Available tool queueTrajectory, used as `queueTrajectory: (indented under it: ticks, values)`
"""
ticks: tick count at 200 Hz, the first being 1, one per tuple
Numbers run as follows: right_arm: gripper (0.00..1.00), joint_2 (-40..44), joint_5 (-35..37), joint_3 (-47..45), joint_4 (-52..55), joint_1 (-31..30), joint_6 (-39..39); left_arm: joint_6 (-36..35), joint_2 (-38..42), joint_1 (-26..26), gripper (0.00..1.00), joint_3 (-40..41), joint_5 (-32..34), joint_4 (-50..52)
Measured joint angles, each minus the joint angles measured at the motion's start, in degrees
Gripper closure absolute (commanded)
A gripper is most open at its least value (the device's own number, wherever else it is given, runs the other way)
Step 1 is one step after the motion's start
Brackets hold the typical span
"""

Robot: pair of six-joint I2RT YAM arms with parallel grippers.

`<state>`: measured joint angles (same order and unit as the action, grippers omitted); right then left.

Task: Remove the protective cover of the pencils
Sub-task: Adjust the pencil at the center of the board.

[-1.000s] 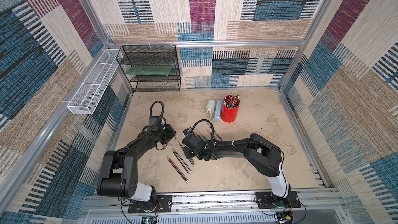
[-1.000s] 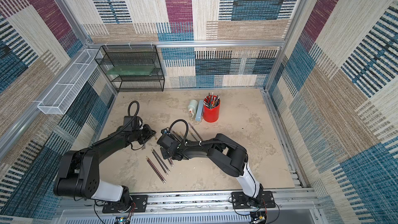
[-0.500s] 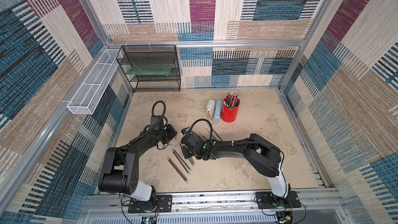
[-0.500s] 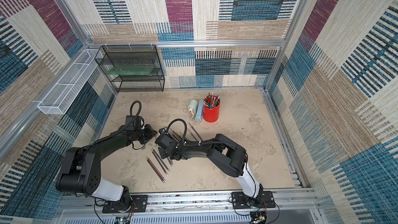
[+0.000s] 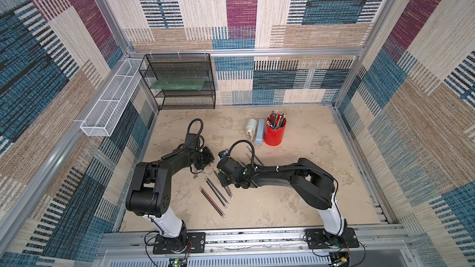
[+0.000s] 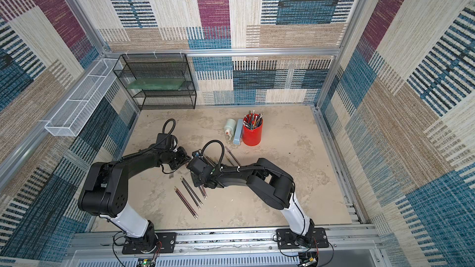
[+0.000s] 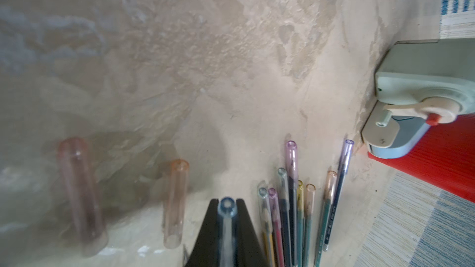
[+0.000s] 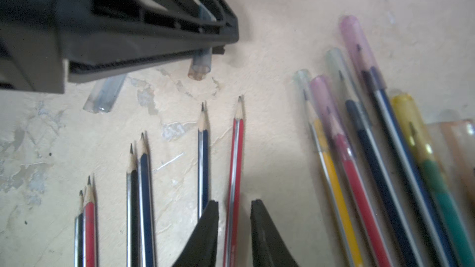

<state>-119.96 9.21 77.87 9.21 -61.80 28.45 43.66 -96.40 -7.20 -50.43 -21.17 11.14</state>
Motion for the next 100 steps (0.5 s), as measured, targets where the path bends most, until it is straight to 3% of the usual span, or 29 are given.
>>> queueTrajectory:
  ticks: [100]
  values:
    - [0.74, -1.11, -1.73, 1.31, 0.11, -0.48, 0.00, -1.25, -1.79, -0.57, 1.00, -2.40, 1.40, 4.28]
